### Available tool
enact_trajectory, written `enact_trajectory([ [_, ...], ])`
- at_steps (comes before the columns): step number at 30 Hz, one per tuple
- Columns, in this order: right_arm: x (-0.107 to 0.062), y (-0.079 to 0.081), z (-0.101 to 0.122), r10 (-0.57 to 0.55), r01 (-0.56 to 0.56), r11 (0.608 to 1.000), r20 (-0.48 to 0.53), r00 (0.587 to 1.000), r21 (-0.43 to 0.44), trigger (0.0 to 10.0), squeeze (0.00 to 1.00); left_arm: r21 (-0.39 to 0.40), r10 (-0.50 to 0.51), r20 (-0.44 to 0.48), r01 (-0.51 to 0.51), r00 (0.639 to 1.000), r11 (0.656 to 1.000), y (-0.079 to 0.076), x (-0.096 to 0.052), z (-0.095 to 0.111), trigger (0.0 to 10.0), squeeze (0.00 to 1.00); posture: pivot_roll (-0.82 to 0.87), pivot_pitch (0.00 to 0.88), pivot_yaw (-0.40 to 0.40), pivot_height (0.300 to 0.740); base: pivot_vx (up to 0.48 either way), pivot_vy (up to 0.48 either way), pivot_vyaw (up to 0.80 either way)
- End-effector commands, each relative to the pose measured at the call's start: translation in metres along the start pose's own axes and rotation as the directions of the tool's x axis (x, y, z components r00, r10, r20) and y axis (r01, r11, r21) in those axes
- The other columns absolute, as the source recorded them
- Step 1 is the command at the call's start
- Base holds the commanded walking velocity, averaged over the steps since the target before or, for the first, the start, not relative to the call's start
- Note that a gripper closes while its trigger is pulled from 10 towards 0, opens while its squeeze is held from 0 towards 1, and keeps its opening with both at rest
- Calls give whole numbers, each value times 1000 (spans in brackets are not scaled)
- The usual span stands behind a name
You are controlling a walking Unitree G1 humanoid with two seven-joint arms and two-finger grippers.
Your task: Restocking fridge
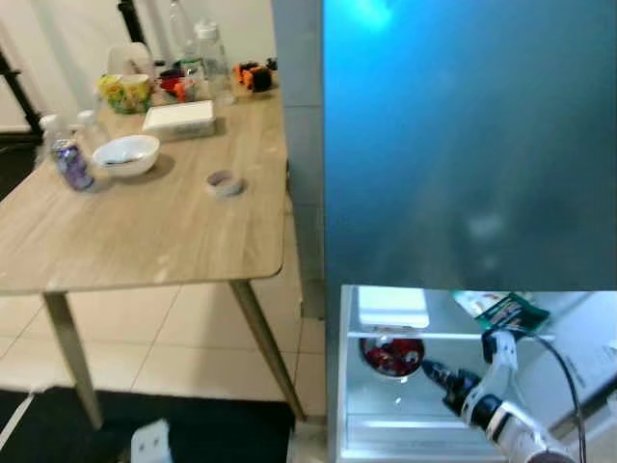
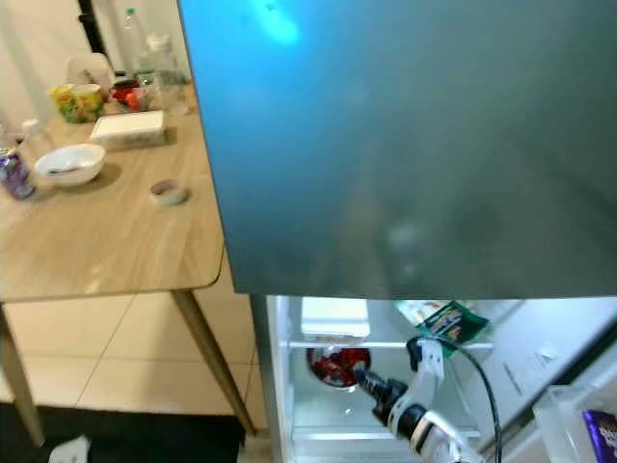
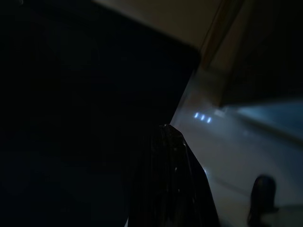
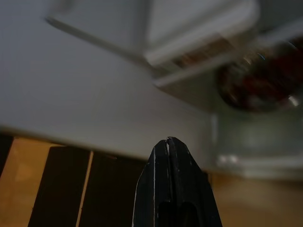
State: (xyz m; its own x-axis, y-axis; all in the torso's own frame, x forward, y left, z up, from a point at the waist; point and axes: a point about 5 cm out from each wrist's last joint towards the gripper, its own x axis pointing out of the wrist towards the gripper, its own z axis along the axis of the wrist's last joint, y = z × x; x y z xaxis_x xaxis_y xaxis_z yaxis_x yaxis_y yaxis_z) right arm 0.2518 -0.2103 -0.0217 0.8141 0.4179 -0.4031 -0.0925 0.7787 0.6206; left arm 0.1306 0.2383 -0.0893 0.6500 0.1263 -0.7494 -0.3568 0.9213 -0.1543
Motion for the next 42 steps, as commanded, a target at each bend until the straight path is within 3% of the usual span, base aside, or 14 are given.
enact_trajectory([
  [1, -9, -10, -17, -76, 77, 997, -65, 995, 6, 10000, 0, 18, 2, -46, -1, 999, 1000, -2, -2, -10, 10000, 0, -45, 0, 34, 740, 0, 0, 0],
  [10, -27, -23, -46, -180, 185, 983, -159, 971, 15, 10000, 0, 39, 23, -120, -18, 993, 999, 5, -9, -27, 10000, 0, -48, 0, 32, 740, 0, 0, 0],
  [17, -45, -38, -65, -330, 336, 942, -222, 917, -10, 10000, 0, 54, 3, -136, 4, 991, 999, 1, -8, -28, 10000, 0, -49, 0, 31, 740, 0, 0, 0],
  [23, -47, -39, -66, -333, 337, 941, -219, 917, -20, 10000, 0, 62, -66, -130, 75, 989, 995, -5, -6, -25, 10000, 0, -55, 0, 33, 740, 0, 0, 0],
  [29, -47, -38, -67, -332, 332, 942, -227, 916, -40, 10000, 0, 113, -69, -149, 86, 986, 990, -5, -6, -24, 10000, 0, -59, 0, 39, 740, 0, -464, 0],
  [42, -47, -36, -75, -323, 299, 946, -284, 903, -124, 10000, 0, 88, -71, -147, 85, 987, 993, -13, -4, -24, 10000, 0, -65, 0, 39, 740, 0, -71, 0],
])
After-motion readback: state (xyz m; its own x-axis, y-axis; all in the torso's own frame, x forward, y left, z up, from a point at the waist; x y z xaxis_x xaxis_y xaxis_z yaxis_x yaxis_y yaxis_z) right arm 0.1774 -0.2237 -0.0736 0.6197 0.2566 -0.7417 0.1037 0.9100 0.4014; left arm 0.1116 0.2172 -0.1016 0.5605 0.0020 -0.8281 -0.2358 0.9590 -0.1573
